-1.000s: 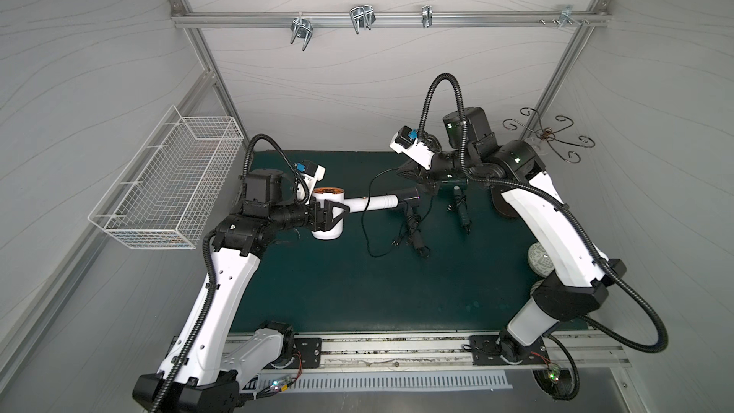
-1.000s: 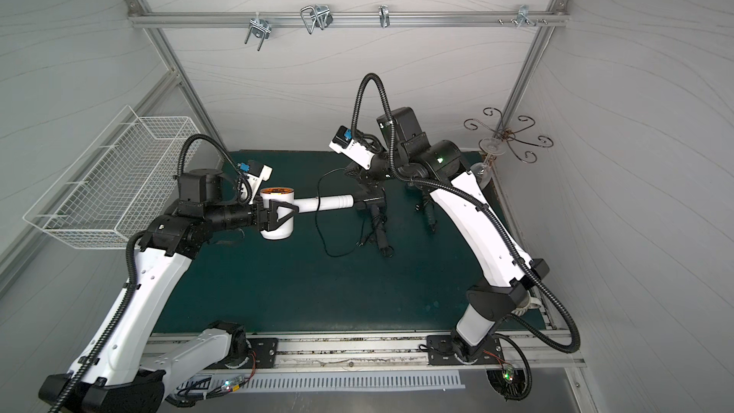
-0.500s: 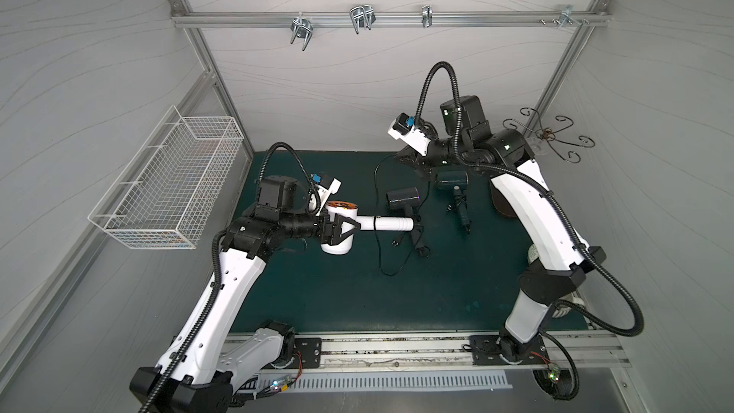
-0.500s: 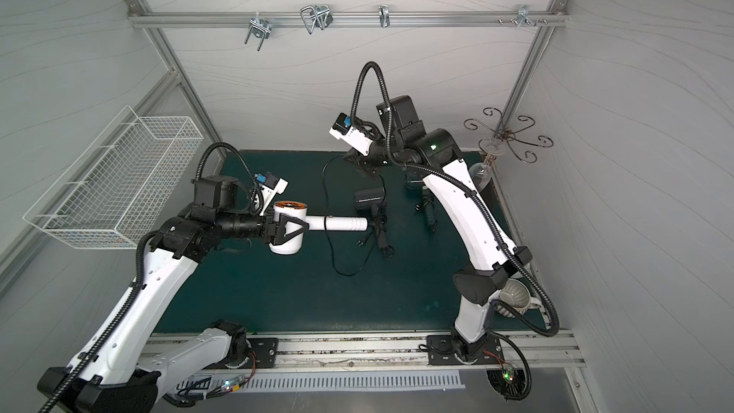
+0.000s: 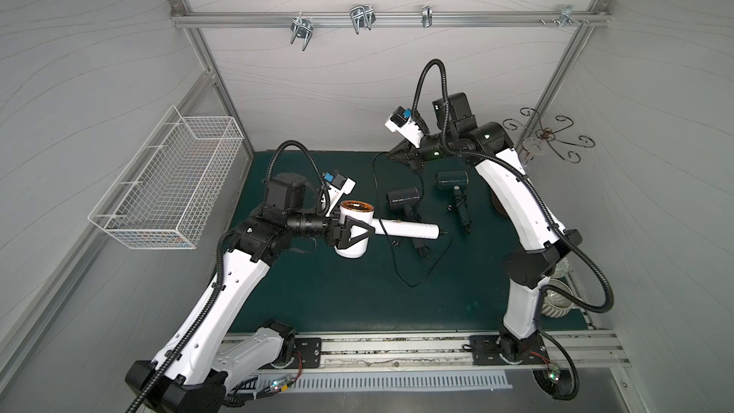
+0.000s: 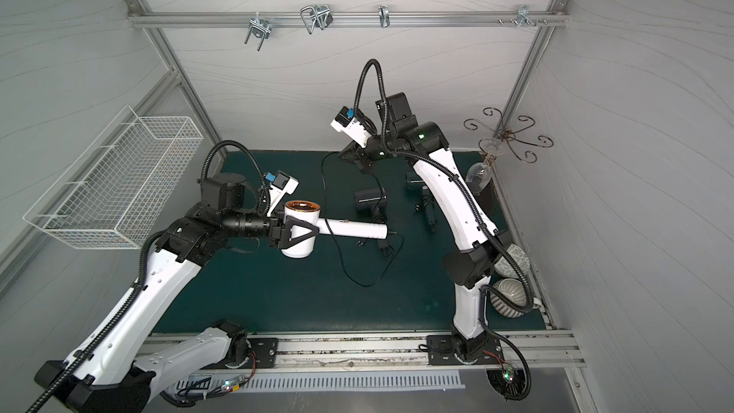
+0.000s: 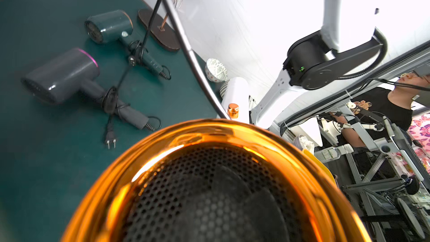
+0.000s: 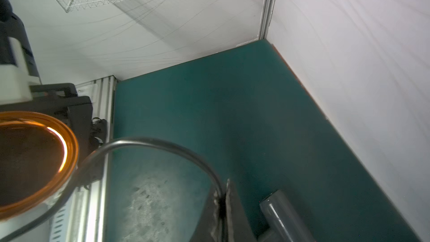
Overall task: Wrap the cord around the hair dryer
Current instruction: Wrap the power cord around the hair dryer.
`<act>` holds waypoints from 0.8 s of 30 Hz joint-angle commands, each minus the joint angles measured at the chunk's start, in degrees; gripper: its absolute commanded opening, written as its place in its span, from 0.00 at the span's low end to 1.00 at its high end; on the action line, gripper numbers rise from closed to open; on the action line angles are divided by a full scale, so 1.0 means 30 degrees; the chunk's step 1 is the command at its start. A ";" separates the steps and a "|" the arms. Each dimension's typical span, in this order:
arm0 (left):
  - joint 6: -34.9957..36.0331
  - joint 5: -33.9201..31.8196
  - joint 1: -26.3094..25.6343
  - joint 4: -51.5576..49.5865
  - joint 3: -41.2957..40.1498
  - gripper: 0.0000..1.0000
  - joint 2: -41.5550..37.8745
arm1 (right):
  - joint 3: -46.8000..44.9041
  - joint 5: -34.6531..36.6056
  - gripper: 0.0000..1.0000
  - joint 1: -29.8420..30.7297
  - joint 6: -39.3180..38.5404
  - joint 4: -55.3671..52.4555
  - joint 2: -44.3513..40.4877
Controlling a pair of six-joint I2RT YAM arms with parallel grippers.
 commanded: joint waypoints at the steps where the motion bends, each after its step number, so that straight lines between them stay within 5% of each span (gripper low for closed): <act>1: -0.0587 0.1129 -0.0074 0.3203 0.1493 0.00 -0.0465 | -0.1751 -0.4203 0.00 -0.1401 0.2396 0.1511 0.0017; 12: -0.2562 0.1538 0.0584 0.7482 0.2353 0.00 0.0666 | -1.2422 -0.7714 0.00 -0.2716 0.7119 0.9038 -0.3606; 24: -0.4699 0.0030 0.3088 1.1466 0.1559 0.00 0.1087 | -1.8157 -0.7450 0.00 -0.1977 0.7278 1.0120 -0.6621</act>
